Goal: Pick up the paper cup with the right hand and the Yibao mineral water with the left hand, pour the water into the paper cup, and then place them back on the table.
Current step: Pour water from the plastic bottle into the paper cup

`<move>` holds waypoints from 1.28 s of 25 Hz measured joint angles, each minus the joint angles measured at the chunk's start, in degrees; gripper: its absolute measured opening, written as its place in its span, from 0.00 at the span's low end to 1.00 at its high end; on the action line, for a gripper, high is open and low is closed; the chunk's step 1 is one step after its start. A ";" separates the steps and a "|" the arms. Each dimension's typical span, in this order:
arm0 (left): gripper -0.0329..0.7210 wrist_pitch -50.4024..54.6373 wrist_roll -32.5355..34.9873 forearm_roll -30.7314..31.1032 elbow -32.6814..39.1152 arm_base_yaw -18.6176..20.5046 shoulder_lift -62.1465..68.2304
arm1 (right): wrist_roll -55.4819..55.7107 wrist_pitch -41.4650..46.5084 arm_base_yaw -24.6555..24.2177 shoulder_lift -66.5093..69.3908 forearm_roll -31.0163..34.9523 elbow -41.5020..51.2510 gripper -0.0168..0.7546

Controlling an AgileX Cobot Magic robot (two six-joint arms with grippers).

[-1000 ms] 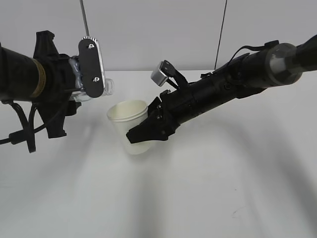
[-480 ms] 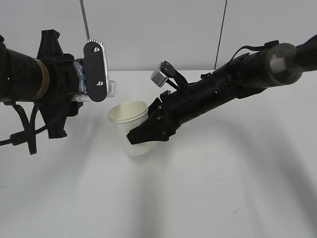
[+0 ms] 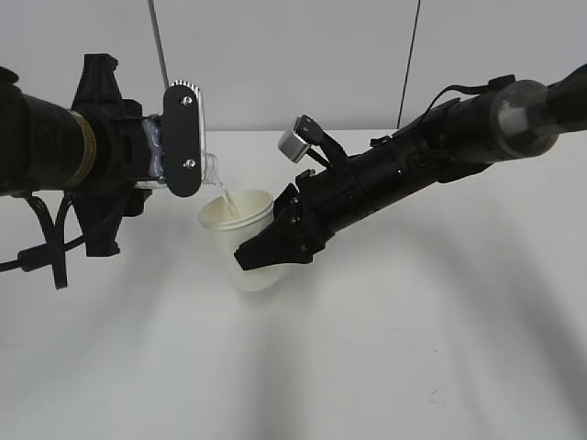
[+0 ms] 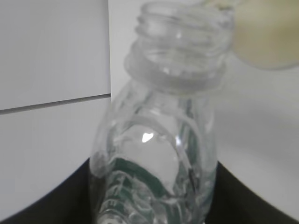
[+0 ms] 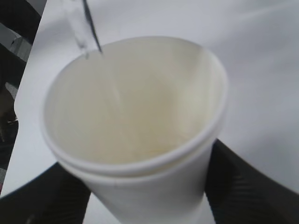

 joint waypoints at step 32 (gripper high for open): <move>0.55 1.62 0.05 4.27 0.00 -0.22 0.00 | 0.53 -0.14 0.82 0.00 0.00 0.00 0.72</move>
